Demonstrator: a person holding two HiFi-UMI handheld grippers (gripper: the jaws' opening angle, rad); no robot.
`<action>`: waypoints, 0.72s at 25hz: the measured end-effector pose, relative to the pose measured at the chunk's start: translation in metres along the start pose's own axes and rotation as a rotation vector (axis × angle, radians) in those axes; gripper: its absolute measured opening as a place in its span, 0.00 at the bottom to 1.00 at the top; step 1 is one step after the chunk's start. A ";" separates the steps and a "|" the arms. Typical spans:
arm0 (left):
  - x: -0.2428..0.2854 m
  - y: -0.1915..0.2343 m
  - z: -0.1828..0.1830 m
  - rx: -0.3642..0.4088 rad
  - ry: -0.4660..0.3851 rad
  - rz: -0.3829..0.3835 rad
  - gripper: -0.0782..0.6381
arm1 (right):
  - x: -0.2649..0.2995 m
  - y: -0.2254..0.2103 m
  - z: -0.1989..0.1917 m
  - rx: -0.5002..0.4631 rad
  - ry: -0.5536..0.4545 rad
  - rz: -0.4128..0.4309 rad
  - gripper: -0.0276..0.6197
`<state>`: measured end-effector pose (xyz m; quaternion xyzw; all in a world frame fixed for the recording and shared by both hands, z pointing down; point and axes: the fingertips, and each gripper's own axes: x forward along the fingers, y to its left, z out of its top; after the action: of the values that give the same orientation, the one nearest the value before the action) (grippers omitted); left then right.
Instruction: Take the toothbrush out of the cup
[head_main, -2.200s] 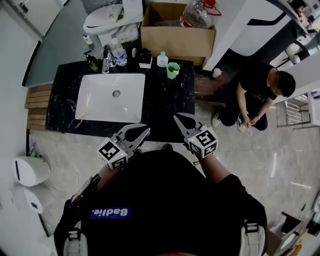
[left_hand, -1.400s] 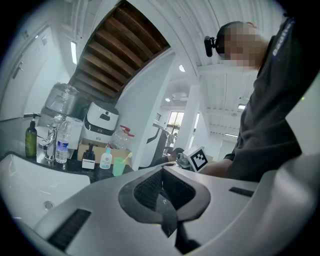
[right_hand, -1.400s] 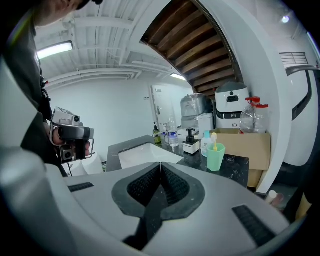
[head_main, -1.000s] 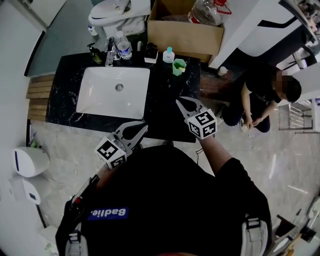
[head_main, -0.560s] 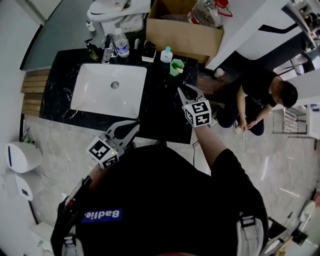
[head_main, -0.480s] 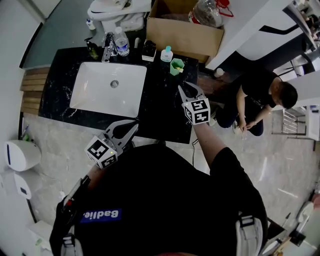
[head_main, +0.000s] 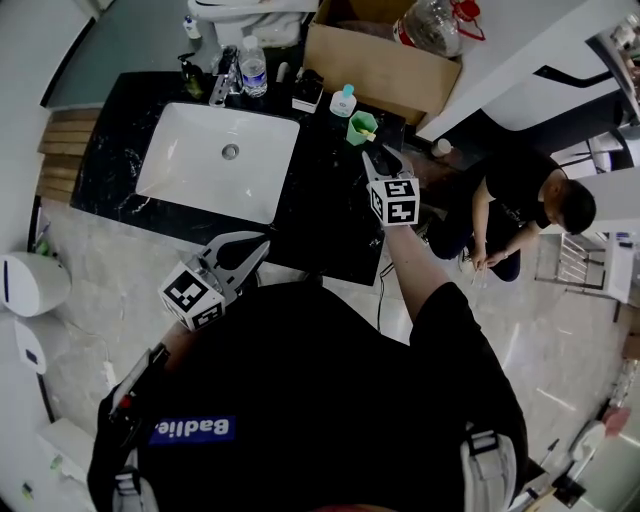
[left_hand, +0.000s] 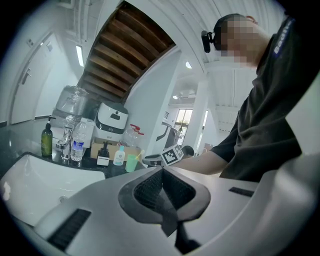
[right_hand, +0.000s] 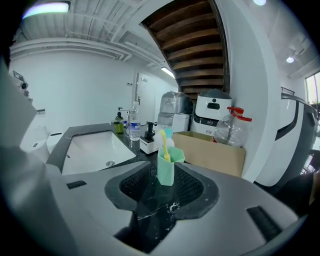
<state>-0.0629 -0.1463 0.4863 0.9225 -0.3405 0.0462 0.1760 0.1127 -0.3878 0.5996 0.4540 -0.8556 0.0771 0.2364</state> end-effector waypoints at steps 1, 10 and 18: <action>-0.001 0.000 -0.001 -0.003 0.004 0.003 0.12 | 0.004 -0.002 0.000 -0.002 0.003 -0.003 0.24; -0.016 0.001 -0.006 -0.002 0.020 0.034 0.12 | 0.030 -0.004 0.013 -0.117 -0.006 -0.017 0.24; -0.024 0.005 -0.004 0.015 0.005 0.049 0.12 | 0.032 -0.003 0.023 -0.166 -0.027 -0.052 0.09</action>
<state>-0.0843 -0.1337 0.4866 0.9149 -0.3625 0.0552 0.1686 0.0924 -0.4209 0.5943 0.4560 -0.8501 -0.0066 0.2635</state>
